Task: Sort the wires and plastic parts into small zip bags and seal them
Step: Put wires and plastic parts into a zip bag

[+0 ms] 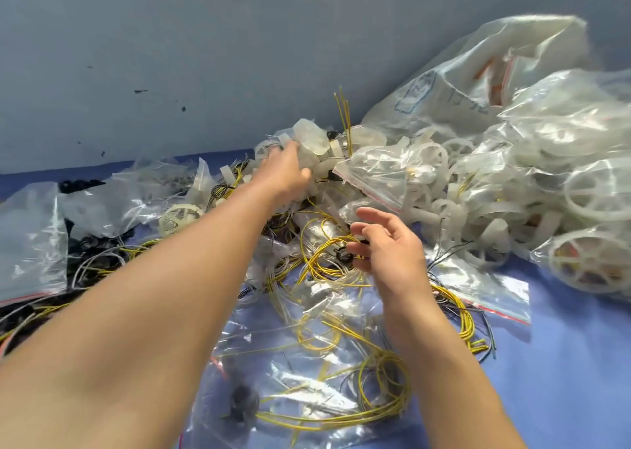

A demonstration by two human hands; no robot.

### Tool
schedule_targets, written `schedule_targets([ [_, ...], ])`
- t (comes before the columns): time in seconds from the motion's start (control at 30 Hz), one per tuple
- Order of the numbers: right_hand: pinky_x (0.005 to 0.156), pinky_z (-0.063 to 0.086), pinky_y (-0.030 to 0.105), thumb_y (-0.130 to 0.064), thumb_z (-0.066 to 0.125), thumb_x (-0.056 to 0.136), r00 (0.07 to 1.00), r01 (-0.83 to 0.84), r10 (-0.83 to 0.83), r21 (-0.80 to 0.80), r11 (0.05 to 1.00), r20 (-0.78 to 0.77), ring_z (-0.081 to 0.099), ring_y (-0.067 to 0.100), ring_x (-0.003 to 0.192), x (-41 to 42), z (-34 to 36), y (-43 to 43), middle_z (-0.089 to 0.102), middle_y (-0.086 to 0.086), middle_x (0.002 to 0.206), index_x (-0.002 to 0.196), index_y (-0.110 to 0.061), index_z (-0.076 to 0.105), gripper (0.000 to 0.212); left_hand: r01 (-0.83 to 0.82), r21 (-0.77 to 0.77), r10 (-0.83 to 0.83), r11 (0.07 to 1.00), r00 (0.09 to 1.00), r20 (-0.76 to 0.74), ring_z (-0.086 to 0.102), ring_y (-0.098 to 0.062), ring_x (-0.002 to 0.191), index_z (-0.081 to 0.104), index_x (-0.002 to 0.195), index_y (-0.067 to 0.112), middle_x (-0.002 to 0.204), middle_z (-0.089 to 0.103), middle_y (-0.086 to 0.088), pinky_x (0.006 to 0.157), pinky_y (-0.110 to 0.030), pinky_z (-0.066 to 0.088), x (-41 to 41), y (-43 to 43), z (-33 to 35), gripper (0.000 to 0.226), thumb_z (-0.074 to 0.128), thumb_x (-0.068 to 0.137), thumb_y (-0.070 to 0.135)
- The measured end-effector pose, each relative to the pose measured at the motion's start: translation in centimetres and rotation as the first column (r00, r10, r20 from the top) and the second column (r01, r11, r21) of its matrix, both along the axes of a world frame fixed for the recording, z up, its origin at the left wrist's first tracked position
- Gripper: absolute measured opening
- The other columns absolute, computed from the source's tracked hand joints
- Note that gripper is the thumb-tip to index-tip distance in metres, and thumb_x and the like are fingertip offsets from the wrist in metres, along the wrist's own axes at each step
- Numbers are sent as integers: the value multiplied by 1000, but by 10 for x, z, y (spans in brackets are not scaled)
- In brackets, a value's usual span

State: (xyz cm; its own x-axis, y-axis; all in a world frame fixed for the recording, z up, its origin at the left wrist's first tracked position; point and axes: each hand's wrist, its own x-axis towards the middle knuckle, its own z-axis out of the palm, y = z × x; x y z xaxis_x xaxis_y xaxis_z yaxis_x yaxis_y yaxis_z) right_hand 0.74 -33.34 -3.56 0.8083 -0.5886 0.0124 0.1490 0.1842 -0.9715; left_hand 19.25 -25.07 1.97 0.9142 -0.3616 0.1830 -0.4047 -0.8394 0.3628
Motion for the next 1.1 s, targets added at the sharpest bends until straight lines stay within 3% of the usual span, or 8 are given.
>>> schedule_targets([
  [0.2,61,45,20,-9,45,96,1000,-22,22,-5,1000,15,59,7,65,9,0,5,67,-5,88,96,-27,66,28,-35,-89,46,995,992,116,52,-29,112,46,121,17,131,41,-12,91,-43,48,-22,13,-10,38,59,90,35],
  [0.4,68,50,31,-11,50,95,995,-100,99,-65,993,-14,60,10,65,11,2,32,66,-2,87,93,-29,65,23,9,-234,-35,972,994,-108,57,-11,95,53,106,26,110,56,3,69,-26,42,-85,61,-26,44,65,81,60],
  [0.53,70,50,32,-30,56,97,956,-295,295,71,953,9,62,16,81,6,8,51,63,-7,101,109,-31,60,13,-18,-585,-38,811,996,-83,62,-4,82,60,94,26,90,67,11,67,-23,46,-128,91,-34,12,57,95,38],
  [0.63,83,56,35,-56,59,86,877,-480,475,140,866,69,69,15,96,-1,10,65,70,-13,107,125,-34,55,45,67,-672,-118,737,992,-31,66,-3,85,65,95,26,93,69,9,76,-23,52,-157,102,-42,9,57,97,28],
  [0.73,81,58,35,-31,61,95,847,-524,516,40,851,130,70,21,95,-10,11,84,70,13,115,126,-13,55,37,190,-547,-179,815,981,74,62,-16,100,65,114,20,113,55,-5,90,-37,52,-176,113,-49,22,56,95,17],
  [0.87,86,55,39,-16,54,100,879,-452,442,16,892,177,67,22,93,-13,9,99,69,21,111,120,-6,59,23,225,-613,-188,758,974,125,62,-3,94,64,105,21,103,62,1,82,-18,49,-191,138,-51,14,52,98,23],
  [0.97,76,54,30,-27,52,101,920,-303,357,-285,909,162,66,9,82,-10,9,110,72,-4,93,108,-21,65,15,76,-784,-78,616,996,35,67,-8,87,53,104,24,98,67,5,78,-23,51,-194,158,-50,9,56,97,29],
  [1.1,83,44,30,-43,49,98,933,-214,353,-690,691,64,54,11,90,2,4,125,66,-1,109,129,-14,58,43,-70,-901,-53,427,993,-102,72,-15,78,52,115,21,101,68,-4,72,-28,58,-184,180,-42,20,57,96,24],
])
